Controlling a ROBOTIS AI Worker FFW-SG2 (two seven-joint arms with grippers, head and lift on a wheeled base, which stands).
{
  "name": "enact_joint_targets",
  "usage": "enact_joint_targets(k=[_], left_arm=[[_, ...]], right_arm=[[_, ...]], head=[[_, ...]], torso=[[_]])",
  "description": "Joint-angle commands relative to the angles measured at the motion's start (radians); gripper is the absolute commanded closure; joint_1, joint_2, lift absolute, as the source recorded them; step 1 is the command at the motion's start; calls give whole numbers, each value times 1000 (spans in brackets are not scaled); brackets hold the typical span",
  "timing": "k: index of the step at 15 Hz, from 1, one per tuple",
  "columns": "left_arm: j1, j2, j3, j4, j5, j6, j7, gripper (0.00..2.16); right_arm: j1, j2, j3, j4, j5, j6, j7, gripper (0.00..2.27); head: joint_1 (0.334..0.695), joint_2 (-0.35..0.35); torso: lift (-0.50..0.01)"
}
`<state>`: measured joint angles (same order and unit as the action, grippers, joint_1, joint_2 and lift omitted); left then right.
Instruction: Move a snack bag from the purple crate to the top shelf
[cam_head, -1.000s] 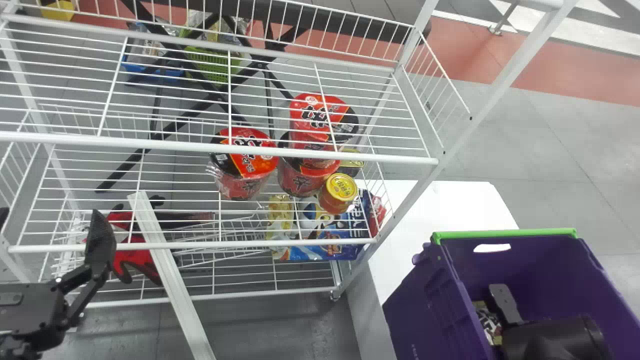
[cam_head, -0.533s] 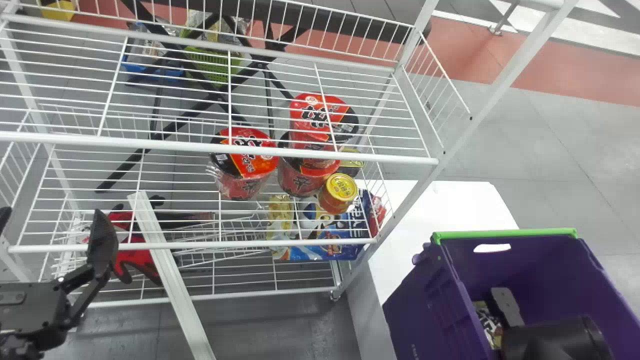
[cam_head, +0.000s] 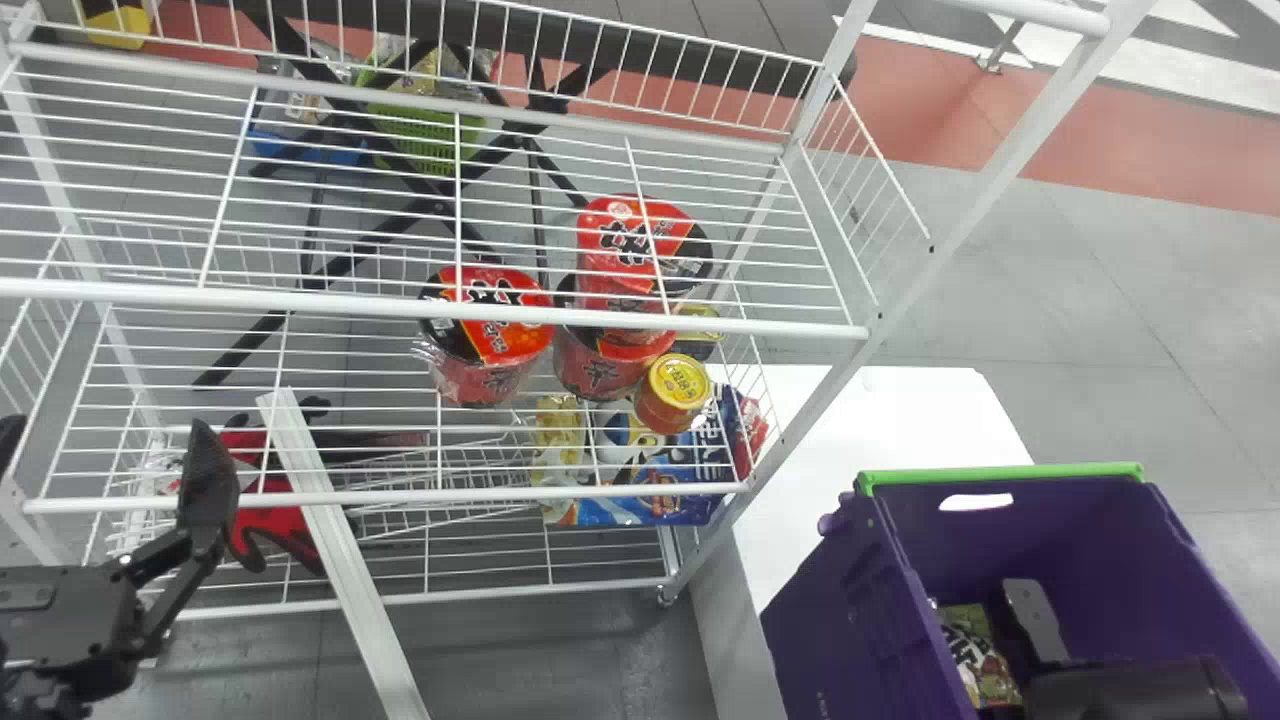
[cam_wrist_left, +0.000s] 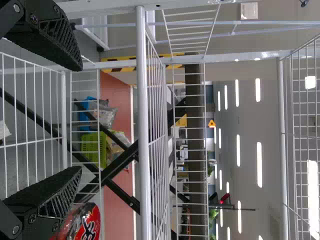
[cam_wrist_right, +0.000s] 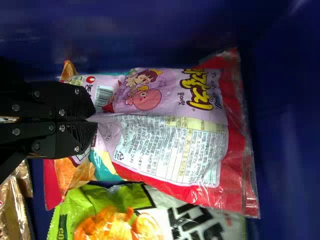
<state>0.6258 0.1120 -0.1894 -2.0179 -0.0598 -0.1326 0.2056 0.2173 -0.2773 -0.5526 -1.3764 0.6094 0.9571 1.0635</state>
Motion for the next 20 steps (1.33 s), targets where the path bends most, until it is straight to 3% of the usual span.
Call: enact_joint_targets(k=[1, 11, 20], left_arm=[[0, 0, 1, 1, 0, 0, 2, 117], [-1, -3, -5, 4, -8, 0, 2, 117], [-1, 0, -5, 7, -6, 0, 3, 117]], right_arm=[[16, 4, -17, -24, 0, 2, 0, 1298], [77, 7, -110, -112, 6, 39, 39, 1298], [97, 21, -127, -167, 15, 67, 53, 1298]], head=[[695, -350], [695, -350], [695, -350]], torso=[[-428], [-388], [-352]])
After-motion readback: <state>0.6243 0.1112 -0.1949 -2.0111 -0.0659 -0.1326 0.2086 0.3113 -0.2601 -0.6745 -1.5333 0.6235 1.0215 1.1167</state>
